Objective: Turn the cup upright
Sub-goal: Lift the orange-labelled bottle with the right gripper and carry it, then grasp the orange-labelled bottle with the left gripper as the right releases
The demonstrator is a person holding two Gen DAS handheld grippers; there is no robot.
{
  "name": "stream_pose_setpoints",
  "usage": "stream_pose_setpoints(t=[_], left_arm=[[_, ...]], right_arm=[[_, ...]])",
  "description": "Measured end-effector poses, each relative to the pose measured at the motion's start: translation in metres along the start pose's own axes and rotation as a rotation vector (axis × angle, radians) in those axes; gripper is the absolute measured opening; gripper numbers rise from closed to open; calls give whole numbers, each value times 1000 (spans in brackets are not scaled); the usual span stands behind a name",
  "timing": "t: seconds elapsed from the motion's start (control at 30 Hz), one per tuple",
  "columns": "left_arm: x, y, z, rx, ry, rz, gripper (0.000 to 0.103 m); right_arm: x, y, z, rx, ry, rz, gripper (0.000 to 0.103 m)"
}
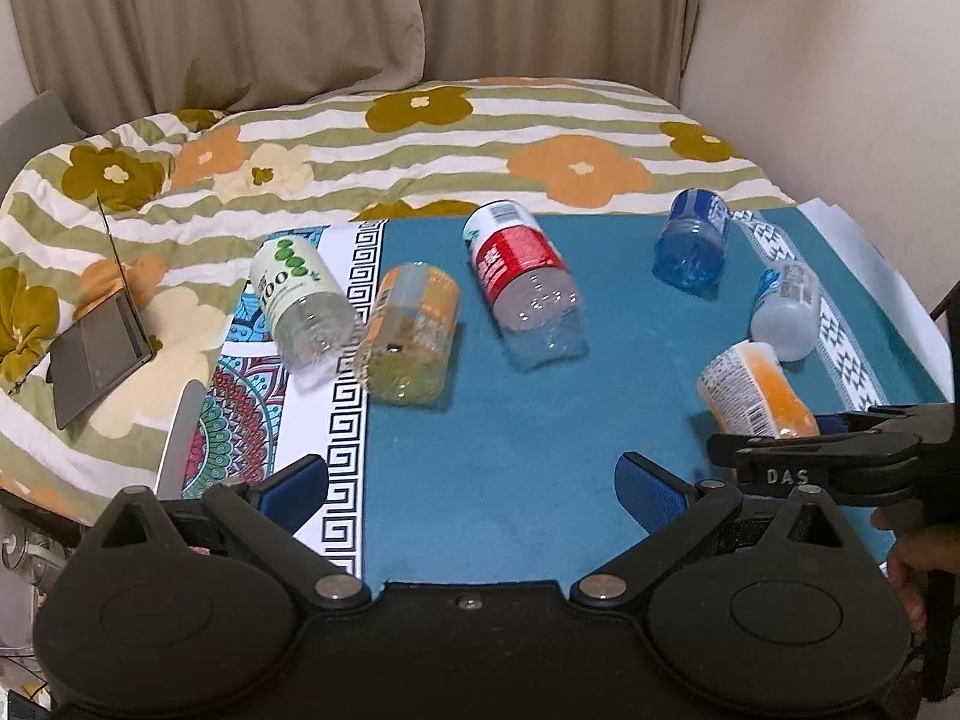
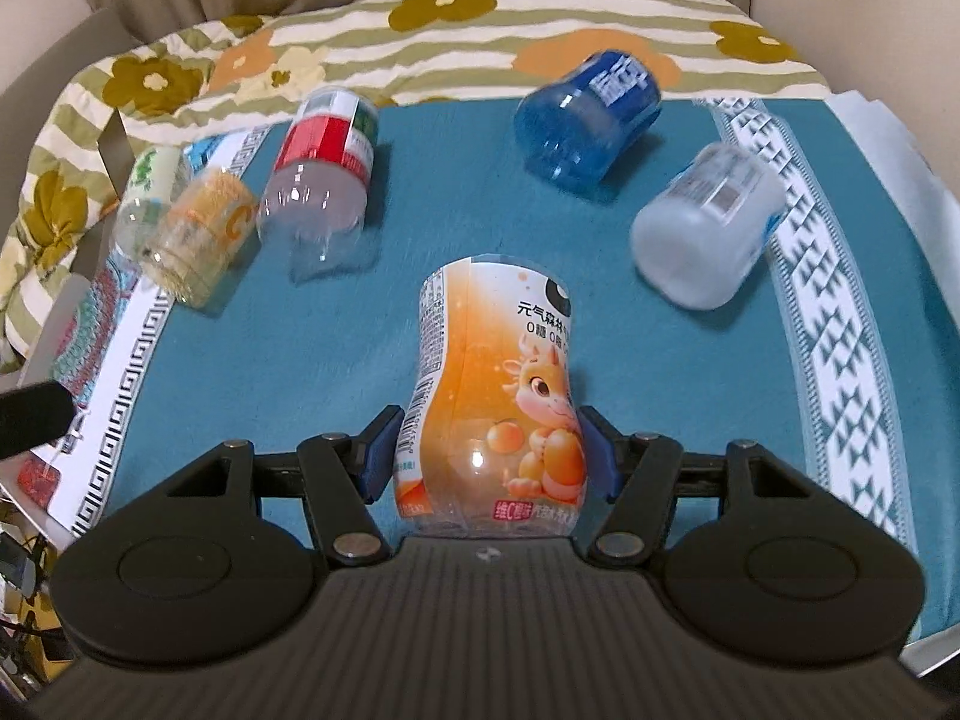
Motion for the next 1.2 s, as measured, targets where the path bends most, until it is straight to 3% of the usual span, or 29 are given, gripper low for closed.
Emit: stream_pose_setpoints(t=[0.27, 0.53, 0.87, 1.03, 1.2], left_arm=[[10, 3, -5, 8, 14, -3, 103], [10, -2, -6, 0, 32, -11, 103], [-2, -23, 8, -41, 65, -21, 103], [-24, -40, 13, -41, 85, -29, 103], [-64, -56, 4, 26, 146, -5, 103]], right_arm=[[5, 8, -12, 9, 36, -1, 77], [8, 5, -11, 14, 57, 4, 98], [1, -3, 16, -6, 64, 0, 100], [-21, -7, 48, -26, 51, -9, 101], [-66, -7, 71, -12, 55, -21, 101]])
Point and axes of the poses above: each gripper's, at about its wrist camera, not at the fingertips, and z roughly against the way its jaws point, x to its left, y to its underside, the point moved 9 cm from there along -z, roughly the way its jaws point, and after that the axes turned 3 degrees about -z, right-handed, at the moved point
